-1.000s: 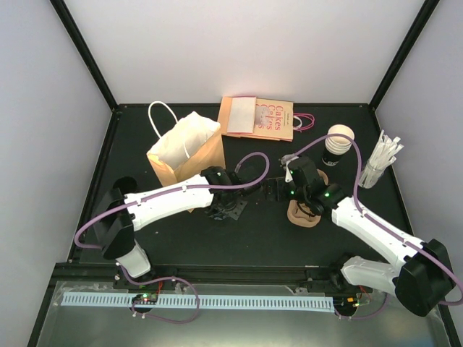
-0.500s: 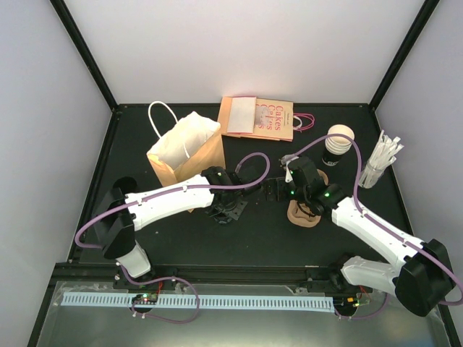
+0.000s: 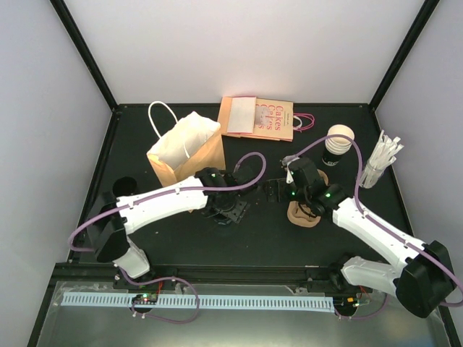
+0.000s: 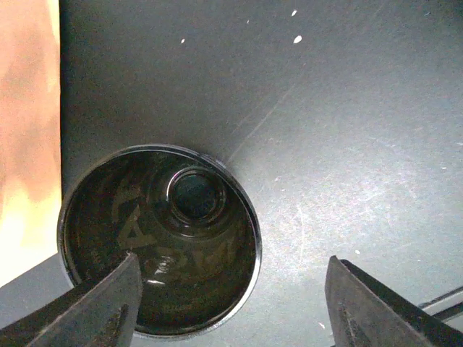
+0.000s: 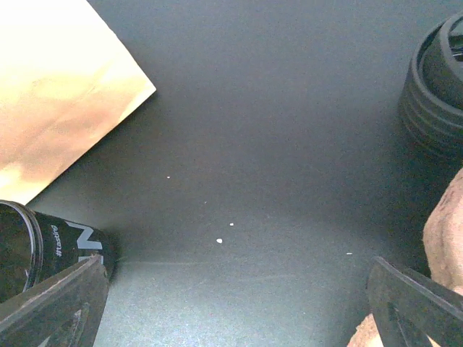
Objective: Pack the takeout coffee
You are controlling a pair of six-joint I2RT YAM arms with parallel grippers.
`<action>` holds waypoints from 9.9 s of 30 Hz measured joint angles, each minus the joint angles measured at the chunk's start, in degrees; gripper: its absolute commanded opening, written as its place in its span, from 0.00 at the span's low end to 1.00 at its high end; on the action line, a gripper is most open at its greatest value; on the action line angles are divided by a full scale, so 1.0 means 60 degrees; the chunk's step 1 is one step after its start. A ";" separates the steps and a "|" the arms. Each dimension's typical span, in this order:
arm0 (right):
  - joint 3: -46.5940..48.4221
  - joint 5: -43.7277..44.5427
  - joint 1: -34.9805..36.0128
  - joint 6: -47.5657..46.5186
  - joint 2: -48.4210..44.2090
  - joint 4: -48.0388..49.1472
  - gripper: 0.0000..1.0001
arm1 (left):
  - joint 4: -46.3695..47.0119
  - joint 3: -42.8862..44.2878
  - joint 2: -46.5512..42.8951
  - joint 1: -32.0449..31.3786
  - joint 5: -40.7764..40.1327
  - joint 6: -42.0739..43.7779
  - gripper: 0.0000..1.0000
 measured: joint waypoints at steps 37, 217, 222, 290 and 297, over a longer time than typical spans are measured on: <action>-0.1191 -0.0539 0.0000 -0.0350 -0.1803 0.1279 0.98 | 0.3442 -0.2291 -0.2197 0.1016 0.3038 0.2095 0.64; -0.4422 -0.0481 0.4044 -0.4747 0.3031 1.2750 0.64 | 0.0004 -0.0062 -0.2499 0.0761 0.3246 0.2914 0.21; -0.4419 -0.0481 0.4044 -0.4747 0.3031 1.2746 0.64 | 0.0011 -0.0106 -0.2441 0.0761 0.3213 0.2881 0.12; -0.4575 -0.0419 0.4047 -0.4743 0.4513 1.4152 0.78 | -0.0237 -0.0200 -0.2233 0.0849 0.3151 0.3126 0.02; -0.4575 -0.0444 0.4047 -0.4739 0.4513 1.4163 0.67 | -0.0171 -0.0200 -0.2233 0.0889 0.3249 0.3129 0.05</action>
